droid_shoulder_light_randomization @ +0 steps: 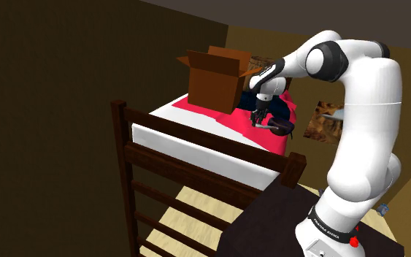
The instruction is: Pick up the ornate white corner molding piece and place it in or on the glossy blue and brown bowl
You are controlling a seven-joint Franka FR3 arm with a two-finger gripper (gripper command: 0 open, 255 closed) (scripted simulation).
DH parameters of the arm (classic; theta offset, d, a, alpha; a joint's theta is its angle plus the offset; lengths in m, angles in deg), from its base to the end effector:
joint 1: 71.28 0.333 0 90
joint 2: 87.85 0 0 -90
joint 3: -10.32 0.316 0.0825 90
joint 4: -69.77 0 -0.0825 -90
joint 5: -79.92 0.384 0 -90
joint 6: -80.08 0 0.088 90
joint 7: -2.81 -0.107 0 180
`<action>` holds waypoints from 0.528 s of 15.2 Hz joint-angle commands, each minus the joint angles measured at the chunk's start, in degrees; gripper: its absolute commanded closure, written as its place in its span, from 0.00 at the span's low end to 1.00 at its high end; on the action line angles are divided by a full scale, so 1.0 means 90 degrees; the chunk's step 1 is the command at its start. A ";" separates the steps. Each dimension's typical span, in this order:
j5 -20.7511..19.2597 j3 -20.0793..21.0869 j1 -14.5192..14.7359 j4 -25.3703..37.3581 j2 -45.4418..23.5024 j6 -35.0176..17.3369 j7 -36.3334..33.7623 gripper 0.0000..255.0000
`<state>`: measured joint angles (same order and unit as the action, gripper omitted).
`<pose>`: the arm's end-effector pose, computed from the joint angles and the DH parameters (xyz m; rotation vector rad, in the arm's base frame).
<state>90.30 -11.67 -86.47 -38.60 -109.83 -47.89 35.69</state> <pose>0.5094 -0.3627 0.3146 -3.1254 0.2552 0.0091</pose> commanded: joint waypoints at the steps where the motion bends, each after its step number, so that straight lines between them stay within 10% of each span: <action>1: -0.0045 -0.0022 0.0013 0.0069 0.0078 0.0143 -0.0030 1.00; 8: -0.0208 -0.0092 0.0062 0.0284 0.0381 0.0637 -0.0135 1.00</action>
<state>88.70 -12.42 -86.06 -36.23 -106.91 -42.83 34.74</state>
